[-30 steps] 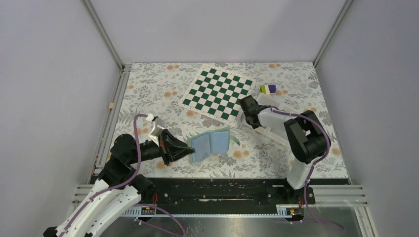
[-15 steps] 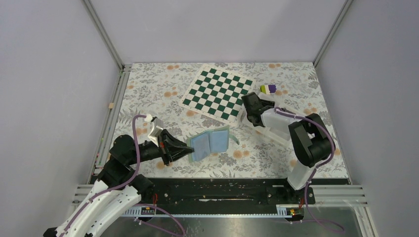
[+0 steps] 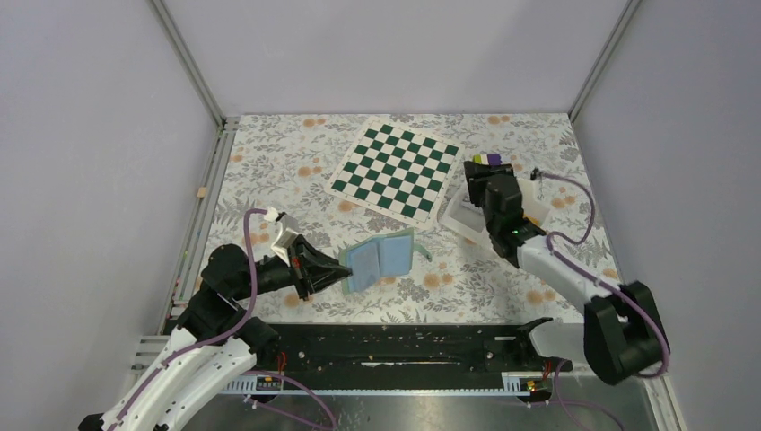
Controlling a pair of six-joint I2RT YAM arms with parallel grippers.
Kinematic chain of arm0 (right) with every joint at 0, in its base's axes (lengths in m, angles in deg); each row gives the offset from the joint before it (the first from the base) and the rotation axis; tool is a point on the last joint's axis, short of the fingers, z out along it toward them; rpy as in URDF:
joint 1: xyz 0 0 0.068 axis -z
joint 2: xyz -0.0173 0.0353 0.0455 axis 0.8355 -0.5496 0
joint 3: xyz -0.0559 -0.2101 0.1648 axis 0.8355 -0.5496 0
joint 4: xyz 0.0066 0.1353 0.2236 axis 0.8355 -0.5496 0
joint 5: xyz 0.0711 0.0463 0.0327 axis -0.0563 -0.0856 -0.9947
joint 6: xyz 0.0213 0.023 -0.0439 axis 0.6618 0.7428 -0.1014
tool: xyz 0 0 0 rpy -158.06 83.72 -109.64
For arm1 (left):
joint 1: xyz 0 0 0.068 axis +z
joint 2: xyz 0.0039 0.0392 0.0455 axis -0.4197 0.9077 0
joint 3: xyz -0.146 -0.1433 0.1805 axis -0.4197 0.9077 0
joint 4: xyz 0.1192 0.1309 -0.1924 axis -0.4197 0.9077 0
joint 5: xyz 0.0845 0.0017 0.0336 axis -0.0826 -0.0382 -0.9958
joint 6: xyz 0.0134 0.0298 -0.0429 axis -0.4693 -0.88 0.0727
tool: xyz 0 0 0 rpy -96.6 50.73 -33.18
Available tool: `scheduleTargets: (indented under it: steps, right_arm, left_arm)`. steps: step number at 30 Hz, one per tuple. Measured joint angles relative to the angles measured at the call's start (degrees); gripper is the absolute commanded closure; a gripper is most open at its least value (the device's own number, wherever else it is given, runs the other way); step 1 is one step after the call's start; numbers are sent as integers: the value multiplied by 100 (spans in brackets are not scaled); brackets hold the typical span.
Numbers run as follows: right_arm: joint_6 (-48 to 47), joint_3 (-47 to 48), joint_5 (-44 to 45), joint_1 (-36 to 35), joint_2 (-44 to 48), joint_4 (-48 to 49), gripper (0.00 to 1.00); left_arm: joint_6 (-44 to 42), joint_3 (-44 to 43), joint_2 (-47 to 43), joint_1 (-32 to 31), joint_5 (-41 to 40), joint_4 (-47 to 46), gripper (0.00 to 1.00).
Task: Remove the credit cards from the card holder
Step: Remove the credit card from the card holder.
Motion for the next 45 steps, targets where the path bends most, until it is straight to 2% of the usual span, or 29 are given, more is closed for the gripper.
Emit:
scheduleTargets:
  steps: [5,8,12,17,24,31,38,45]
  right_arm:
    - [-2079,313,-2334,173,1410,-621,53]
    - [-2929,680,-3617,155,2288,-1178,53]
    - [-3497,964,-4909,28,3198,-1799,52]
    - [-3495,903,-6336,-529,3654,-1692,50]
    - [-3287,525,-7182,-1231,3416,-1193,49]
    - [-2999,341,-7611,-1458,3040,-551,49]
    - [-2914,190,-7589,-1556,2841,-101,47]
    - [-2946,98,-7305,-1620,2833,-127,44]
  left_arm:
    - [24,0,59,-2,-22,-9,100]
    - [109,0,153,0,-44,-11,100]
    - [435,0,256,0,-57,-164,100]
    - [922,0,424,0,-61,-623,100]
    - [1591,2,640,0,-59,-1156,100]
    - [2457,254,861,0,66,-2302,100]
    - [2911,356,1117,-2,273,-2938,100]
    - [3058,369,1158,-2,459,-3213,100]
